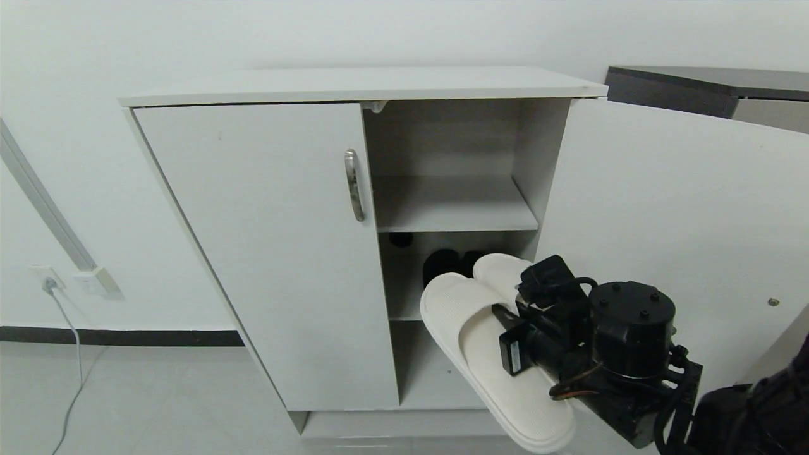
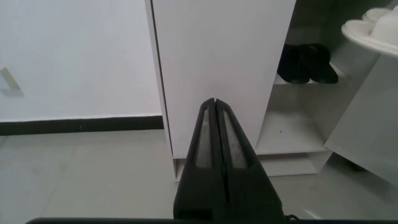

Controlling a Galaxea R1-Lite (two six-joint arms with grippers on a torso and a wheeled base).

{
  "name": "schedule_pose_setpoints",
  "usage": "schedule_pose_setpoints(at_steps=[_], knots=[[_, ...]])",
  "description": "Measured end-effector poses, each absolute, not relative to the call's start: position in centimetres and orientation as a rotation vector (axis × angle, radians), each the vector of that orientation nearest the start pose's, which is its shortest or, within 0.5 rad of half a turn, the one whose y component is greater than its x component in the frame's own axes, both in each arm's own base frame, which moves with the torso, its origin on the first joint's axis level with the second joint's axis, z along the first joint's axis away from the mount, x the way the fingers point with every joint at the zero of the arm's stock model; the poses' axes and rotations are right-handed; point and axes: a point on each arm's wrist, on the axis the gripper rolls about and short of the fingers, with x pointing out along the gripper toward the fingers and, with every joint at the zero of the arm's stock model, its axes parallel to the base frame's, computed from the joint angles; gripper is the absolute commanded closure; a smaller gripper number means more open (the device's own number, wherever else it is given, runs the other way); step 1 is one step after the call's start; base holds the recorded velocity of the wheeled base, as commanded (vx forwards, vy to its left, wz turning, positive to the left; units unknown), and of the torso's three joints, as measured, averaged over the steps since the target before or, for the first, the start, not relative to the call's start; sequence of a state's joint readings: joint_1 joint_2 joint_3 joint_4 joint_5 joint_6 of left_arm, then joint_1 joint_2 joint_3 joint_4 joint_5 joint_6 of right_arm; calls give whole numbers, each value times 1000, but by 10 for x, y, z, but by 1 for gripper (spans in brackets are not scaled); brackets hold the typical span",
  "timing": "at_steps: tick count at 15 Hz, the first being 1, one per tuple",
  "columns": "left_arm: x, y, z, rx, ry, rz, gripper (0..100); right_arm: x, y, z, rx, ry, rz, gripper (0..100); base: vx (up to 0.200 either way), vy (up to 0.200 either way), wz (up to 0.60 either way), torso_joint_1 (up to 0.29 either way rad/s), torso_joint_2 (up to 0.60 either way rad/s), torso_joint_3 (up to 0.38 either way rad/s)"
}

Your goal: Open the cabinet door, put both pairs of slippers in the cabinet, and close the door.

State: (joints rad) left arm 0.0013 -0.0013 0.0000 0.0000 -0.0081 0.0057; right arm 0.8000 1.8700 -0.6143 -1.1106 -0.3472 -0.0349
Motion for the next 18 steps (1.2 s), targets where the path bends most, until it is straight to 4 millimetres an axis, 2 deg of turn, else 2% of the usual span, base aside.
schedule_pose_setpoints(at_steps=[5, 7, 10, 14, 18], knots=[[-23, 0, 76, 6, -3, -7, 100, 227, 259, 125, -102, 210, 252, 100, 0, 0, 0, 0, 0, 0], [-23, 0, 75, 6, -1, -6, 100, 224, 275, 132, -84, 203, 236, 100, 0, 0, 0, 0, 0, 0], [-23, 0, 75, 6, -1, -7, 100, 226, 283, 138, -103, 219, 217, 100, 0, 0, 0, 0, 0, 0], [-23, 0, 75, 6, -1, -6, 100, 239, 292, 168, -66, 175, 162, 100, 0, 0, 0, 0, 0, 0], [-23, 0, 75, 6, -1, -6, 100, 249, 295, 189, -37, 136, 130, 100, 0, 0, 0, 0, 0, 0]])
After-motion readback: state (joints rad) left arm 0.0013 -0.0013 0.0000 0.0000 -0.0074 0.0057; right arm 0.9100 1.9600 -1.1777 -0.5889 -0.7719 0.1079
